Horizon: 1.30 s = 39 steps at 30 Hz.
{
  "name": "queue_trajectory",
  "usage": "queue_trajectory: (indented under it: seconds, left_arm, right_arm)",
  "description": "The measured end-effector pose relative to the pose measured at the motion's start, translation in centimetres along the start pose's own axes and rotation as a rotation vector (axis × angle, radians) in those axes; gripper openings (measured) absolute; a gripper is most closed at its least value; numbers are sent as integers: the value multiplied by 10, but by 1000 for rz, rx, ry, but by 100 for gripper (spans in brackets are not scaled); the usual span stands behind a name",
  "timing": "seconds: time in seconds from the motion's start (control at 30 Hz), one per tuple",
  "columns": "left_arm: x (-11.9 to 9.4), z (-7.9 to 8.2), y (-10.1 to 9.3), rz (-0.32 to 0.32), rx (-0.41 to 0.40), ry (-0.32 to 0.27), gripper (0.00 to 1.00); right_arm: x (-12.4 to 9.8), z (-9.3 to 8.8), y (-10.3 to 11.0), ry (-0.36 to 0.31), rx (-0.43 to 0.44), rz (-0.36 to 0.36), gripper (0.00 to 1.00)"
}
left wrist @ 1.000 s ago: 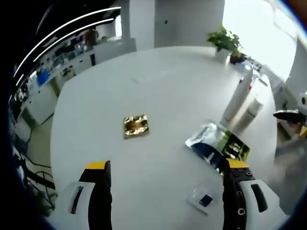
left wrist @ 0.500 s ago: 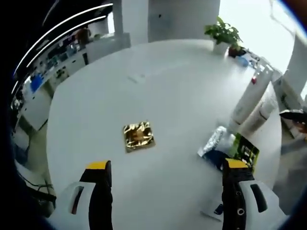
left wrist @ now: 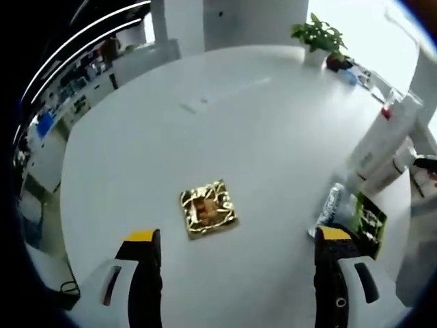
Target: Arrange the skincare products in the storage area until every visible bottle or jar stands upright without overlapping.
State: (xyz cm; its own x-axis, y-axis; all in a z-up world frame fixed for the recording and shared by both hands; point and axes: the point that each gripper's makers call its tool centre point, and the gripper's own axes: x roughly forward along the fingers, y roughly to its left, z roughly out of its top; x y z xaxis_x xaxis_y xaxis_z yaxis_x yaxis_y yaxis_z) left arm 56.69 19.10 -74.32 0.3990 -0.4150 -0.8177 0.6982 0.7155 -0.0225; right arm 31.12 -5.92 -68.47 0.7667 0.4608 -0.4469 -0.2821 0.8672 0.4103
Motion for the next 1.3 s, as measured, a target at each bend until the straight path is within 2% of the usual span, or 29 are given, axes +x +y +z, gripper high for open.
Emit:
queue_trajectory:
  seconds: [0.17, 0.47, 0.73, 0.9, 1.1, 1.3]
  left_arm:
    - [12, 7, 6, -10, -34, 11, 89]
    - [28, 17, 14, -14, -33, 43, 80]
    - [40, 14, 14, -28, -6, 97, 72]
    - [43, 8, 19, -20, -15, 137, 63]
    - [45, 5, 23, -9, -7, 162, 63]
    - [49, 1, 27, 4, -16, 204, 57]
  right_arm:
    - [0, 0, -2, -4, 8, -8, 97]
    - [-2, 2, -5, -14, 17, -21, 97]
    - [-1, 2, -6, -15, 22, -22, 97]
    - [-2, 3, -7, -21, 27, -26, 97]
    - [-2, 3, -8, -24, 32, -29, 97]
    - [-2, 3, -9, -23, 35, -32, 97]
